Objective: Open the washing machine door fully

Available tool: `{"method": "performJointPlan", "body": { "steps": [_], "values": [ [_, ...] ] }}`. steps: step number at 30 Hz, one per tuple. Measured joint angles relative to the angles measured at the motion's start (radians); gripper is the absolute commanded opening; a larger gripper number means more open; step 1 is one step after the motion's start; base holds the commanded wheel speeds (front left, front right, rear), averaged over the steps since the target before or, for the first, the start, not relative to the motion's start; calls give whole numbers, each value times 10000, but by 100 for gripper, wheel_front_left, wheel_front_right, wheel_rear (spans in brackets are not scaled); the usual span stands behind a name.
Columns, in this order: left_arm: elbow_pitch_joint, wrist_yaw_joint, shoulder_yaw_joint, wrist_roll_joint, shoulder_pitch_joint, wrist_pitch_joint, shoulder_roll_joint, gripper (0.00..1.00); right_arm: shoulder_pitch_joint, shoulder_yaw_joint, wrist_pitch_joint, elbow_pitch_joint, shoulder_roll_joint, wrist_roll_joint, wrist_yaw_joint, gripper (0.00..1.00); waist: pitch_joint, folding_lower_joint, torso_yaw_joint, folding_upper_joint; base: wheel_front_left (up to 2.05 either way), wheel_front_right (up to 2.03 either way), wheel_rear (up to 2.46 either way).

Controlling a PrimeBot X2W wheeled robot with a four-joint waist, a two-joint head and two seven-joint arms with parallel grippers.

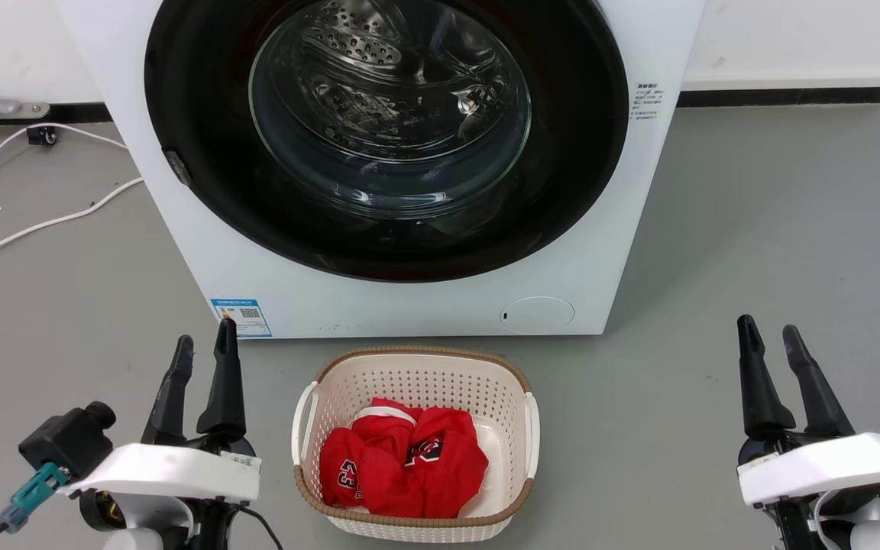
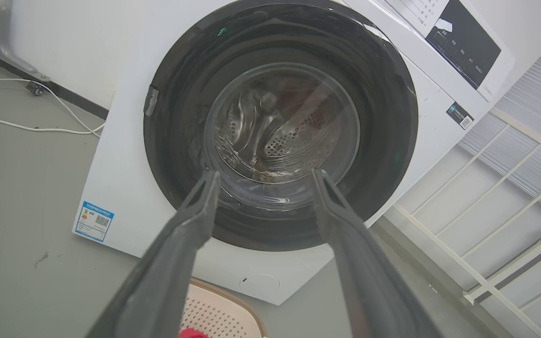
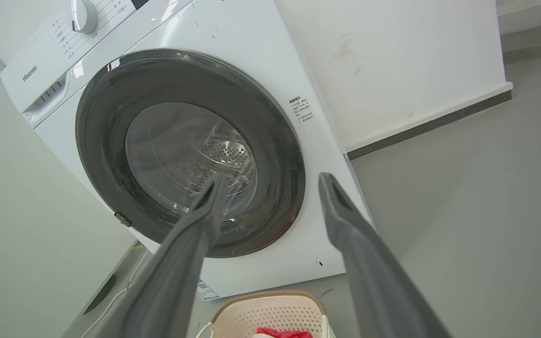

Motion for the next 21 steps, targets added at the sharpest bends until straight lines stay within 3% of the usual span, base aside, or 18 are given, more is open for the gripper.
{"method": "performJointPlan", "body": {
  "steps": [21],
  "values": [
    [-209,-12,-334,2610,141,-523,98,100,240,65,-40,-380,15,-2485,0,100,-45,-1,13,0,0,0,0]
  ]
}}
